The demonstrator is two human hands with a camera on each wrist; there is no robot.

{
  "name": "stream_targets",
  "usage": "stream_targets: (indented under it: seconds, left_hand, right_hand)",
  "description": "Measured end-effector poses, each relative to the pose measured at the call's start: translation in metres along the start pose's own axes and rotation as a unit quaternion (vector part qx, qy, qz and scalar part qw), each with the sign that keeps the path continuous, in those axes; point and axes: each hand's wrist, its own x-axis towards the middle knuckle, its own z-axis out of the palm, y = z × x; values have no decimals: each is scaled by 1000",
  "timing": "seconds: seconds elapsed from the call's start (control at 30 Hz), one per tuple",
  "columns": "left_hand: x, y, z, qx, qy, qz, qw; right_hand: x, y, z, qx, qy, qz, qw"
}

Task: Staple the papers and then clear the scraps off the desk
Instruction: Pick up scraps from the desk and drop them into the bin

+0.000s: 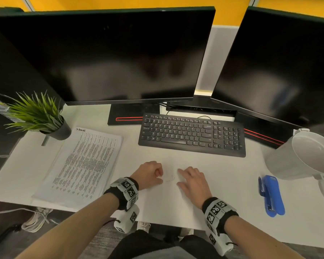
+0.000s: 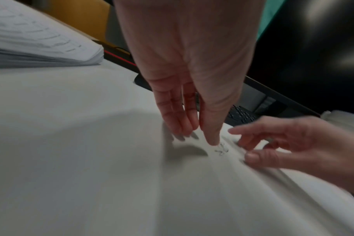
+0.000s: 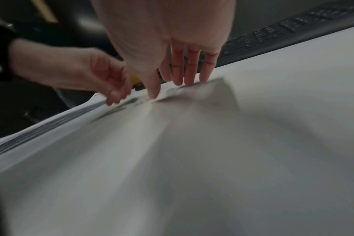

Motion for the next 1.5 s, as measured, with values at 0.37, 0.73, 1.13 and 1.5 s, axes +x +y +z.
stream_targets:
  seconds: [0.37, 0.73, 1.13, 1.5]
  left_hand:
    - [12, 6, 7, 52, -45, 10, 998]
    - [13, -5, 8, 49, -15, -3, 999]
    - [20, 6, 14, 42, -51, 90, 994]
    - [39, 16, 15, 45, -33, 105, 993]
  right_hand:
    - [32, 0, -4, 36, -31, -48, 998]
    - [38, -12, 3, 21, -45, -34, 998]
    - [20, 21, -22, 239, -9, 125, 963]
    - [-7, 37, -14, 339, 44, 182, 922]
